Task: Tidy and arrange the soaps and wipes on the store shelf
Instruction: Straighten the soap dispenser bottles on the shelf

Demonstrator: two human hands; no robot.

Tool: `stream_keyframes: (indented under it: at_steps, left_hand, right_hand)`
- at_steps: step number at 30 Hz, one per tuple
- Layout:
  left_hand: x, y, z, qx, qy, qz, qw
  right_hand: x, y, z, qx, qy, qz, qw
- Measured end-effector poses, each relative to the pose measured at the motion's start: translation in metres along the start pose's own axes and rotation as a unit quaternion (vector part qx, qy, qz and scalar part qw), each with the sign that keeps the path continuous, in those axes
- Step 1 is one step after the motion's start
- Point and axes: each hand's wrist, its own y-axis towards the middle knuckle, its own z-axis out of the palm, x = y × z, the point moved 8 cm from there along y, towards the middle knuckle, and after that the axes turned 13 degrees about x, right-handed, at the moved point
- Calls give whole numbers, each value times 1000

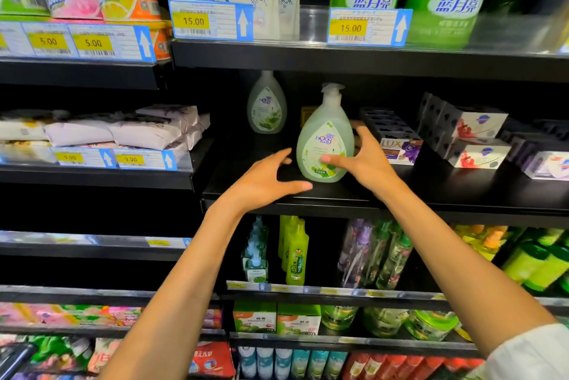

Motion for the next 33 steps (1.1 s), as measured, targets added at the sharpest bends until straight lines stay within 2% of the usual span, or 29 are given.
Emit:
stream_keyframes:
  at_steps: [4,6,13,17,20,23,25,28,30,33]
  left_hand:
    - [5,-6,14,91,141,-16,986]
    - [11,-4,17,112,175,-25,978]
    - [11,-8,14,102,179,-28,978]
    - [9,-9,14,96,178,-31,979]
    - [8,-7,16,90,186,-30,978]
    - [4,-8,15,88,163,-15,983]
    - [0,-8,9,66,94,7,993]
    - [6,2,-15,-21,85,18,996]
    - [19,16,-36,-91,74,-4,993]
    - [43,36,-62,-174,-20,-78,981]
  right_hand:
    - [-16,2,-20,-41,-16,34,998]
    - [-21,6,-28,-56,-34,54,996]
    - [-20,21,-31,-47,-38,39,997]
    - [-25,13,-29,-26,-73,66,995]
    - [-20,-8,-38,-61,-137,78,986]
    - [-7,-35,-41,-96,-202,30,974]
    - [3,-47,-35,-89,-263,0,961]
    - [8,-54,-8,1,-332,-44,942]
    - [9,-57,14,80,-376,-62,921]
    - [3,-56,35,161,-432,-50,886]
